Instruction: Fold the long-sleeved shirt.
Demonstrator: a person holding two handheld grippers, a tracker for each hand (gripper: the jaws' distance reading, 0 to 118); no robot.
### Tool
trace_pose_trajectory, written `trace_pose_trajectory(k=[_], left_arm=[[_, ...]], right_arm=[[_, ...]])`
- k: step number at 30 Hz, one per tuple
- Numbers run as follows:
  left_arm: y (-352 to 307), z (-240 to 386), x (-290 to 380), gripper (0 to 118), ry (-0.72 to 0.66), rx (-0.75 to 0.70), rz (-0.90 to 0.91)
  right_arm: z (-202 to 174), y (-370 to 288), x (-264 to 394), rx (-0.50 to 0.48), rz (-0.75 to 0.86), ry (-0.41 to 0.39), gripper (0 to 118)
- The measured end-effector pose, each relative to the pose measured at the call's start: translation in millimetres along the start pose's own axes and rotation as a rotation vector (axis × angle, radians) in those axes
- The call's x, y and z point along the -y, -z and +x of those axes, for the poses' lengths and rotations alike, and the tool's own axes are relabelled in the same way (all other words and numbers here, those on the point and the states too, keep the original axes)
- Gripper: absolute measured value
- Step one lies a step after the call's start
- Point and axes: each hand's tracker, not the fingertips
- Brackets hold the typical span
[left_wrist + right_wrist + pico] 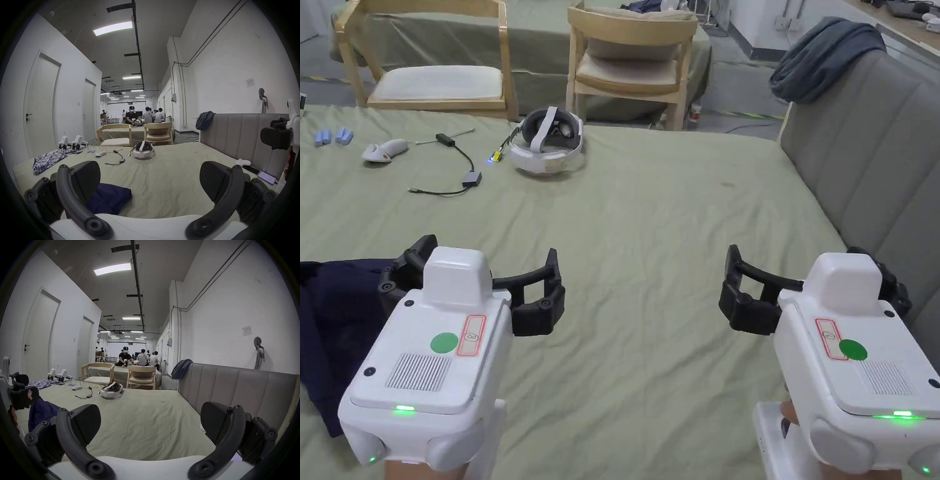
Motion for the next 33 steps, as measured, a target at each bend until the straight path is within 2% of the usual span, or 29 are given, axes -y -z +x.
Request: trace_pose_trajectory(k=[12, 17, 30, 33], left_arm=[[1.0, -1.0, -5.5, 109, -0.027, 0.011, -0.002], [0.6, 0.4, -6.1, 107, -0.008, -0.001, 0.003], [0.7, 6.2, -5.7, 107, 0.018, 0.011, 0.013], [0.6, 6.5, -5.1, 111, 0.018, 0.013, 0.012]], right_arm=[[2.5, -1.2, -2.5, -0.002, 0.013, 0.008, 118], [6.4, 1.8, -0.9, -0.009, -0.001, 0.049, 118], [8.5, 5.6, 3.6, -0.004, 0.003, 0.034, 118], [9.0, 5.7, 4.4, 0.000, 0.001, 0.037, 118]])
